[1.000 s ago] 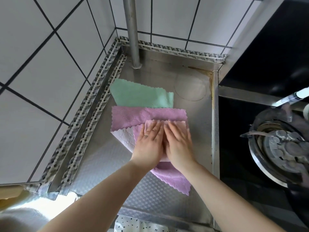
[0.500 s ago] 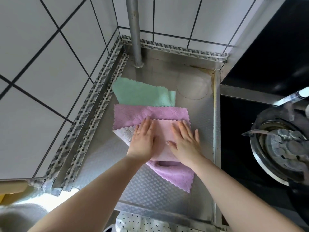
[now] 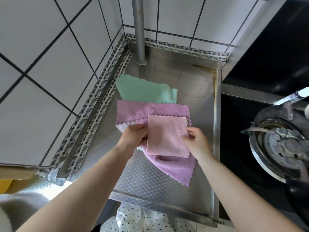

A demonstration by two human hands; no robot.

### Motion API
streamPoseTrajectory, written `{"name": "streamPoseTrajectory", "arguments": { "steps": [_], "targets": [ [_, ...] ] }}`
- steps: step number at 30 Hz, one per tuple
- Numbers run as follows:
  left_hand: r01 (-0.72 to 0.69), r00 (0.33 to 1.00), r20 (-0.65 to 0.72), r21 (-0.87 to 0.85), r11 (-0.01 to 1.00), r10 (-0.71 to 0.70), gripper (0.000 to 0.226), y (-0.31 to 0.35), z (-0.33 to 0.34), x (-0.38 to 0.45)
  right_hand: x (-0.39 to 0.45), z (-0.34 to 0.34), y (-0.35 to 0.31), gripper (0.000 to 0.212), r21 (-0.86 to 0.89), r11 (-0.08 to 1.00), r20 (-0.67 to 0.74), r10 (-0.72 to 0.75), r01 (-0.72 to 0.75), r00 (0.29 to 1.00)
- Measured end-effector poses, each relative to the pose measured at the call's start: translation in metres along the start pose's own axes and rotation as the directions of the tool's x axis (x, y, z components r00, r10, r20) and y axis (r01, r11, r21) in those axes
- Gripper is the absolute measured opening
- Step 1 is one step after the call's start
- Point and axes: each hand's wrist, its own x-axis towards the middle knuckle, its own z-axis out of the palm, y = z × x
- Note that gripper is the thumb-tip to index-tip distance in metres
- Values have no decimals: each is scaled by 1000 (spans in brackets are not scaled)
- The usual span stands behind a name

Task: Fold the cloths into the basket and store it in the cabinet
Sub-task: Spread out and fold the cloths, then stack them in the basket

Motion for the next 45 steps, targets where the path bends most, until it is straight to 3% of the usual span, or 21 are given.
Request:
{"name": "streamPoseTrajectory", "arguments": {
  "steps": [3,7,10,13,17,21,26,30,37,39,42,45],
  "targets": [
    [11,1000,27,134,991,-15,17,6,4,5,6,-1,-10,28,208,968,22,137,-139,990],
    [-14,1000,12,164,986,12,20,9,11,3,7,-6,-17,24,280,929,113,220,-244,969],
    [-66,998,-3,89,994,67,10,9,9,-3,0,-12,-21,5,293,939,91,161,-181,983],
    [-95,995,-17,-79,992,94,6,10,1,-14,-12,-14,-32,14,253,966,31,35,-42,999],
    [-144,987,-95,-134,981,132,6,4,-21,-32,-36,-6,-52,16,260,965,68,-51,31,996],
    [-157,946,-278,62,986,169,13,-16,-59,-55,-67,24,-57,14,307,947,262,17,-100,965],
    [-15,891,-421,341,940,167,26,-49,-115,-89,-110,86,-49,8,251,931,497,110,-264,860],
    [32,874,-432,509,860,223,34,-73,-146,-103,-130,126,-44,19,167,938,576,157,-304,802],
    [-19,870,-348,686,727,350,50,-80,-148,-101,-136,145,-41,13,232,885,566,214,-403,796],
    [-67,861,-282,762,644,423,56,-83,-142,-103,-135,146,-42,10,259,869,570,214,-421,793],
    [-178,818,-88,901,396,569,56,-90,-132,-105,-136,151,-45,8,293,851,573,208,-435,793],
    [-243,834,43,923,298,549,50,-97,-124,-102,-136,156,-48,9,318,843,571,194,-433,798]
  ]
}}
